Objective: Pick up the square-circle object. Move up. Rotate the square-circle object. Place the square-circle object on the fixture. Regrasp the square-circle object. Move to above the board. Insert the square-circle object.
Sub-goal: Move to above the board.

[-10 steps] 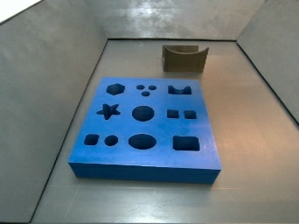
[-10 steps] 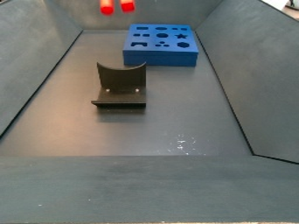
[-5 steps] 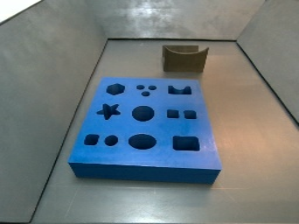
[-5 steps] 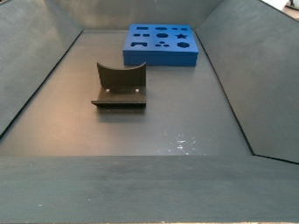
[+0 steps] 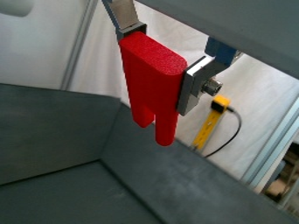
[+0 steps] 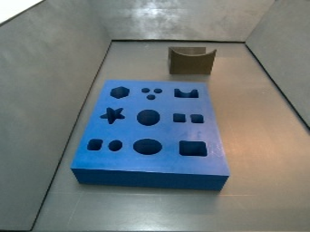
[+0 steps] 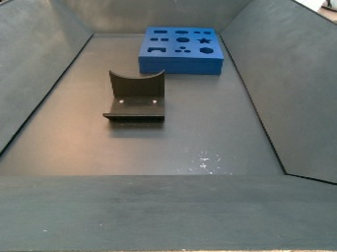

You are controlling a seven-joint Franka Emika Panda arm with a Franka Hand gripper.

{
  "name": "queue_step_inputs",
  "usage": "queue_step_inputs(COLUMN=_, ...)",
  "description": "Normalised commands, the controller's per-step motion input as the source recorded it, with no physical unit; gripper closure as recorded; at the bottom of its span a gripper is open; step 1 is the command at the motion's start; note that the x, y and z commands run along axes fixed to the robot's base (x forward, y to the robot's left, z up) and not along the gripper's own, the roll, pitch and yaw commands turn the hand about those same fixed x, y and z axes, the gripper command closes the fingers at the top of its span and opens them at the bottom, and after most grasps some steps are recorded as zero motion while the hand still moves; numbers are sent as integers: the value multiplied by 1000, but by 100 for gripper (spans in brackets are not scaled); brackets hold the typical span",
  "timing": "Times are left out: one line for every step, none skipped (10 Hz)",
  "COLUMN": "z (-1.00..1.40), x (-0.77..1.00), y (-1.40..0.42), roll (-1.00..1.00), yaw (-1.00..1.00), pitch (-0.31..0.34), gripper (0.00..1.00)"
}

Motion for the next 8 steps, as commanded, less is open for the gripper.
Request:
queue_step_inputs(z=6, x=-526, y=-1000, roll=-1000, yaw=13, pitch=-82, gripper=100)
queue_step_inputs(z=9, x=-543, y=-1000, roll=-1000, yaw=13, pitch=-91, gripper=100)
queue_step_inputs(z=-3, x=-563, y=-1000, roll=-1000, yaw=10, pitch=-100, gripper=100)
queue_step_inputs(z=14, x=-597, y=-1000, roll=-1000, yaw=4, pitch=-112, gripper=100)
queue_step_inputs(z=9, x=-602, y=-931, roll=-1000, yaw=-1, pitch=-125, gripper=100)
queue_step_inputs(z=-5, x=-494, y=-719, roll=-1000, yaw=-1, pitch=-131, gripper=100)
queue_step_inputs(z=9, x=-246, y=-250, roll=-1000, yaw=-12, pitch=-151, gripper=100)
queue_step_inputs(z=1, x=-163, y=-103, roll=-1000, yaw=-19, pitch=-159, gripper=100)
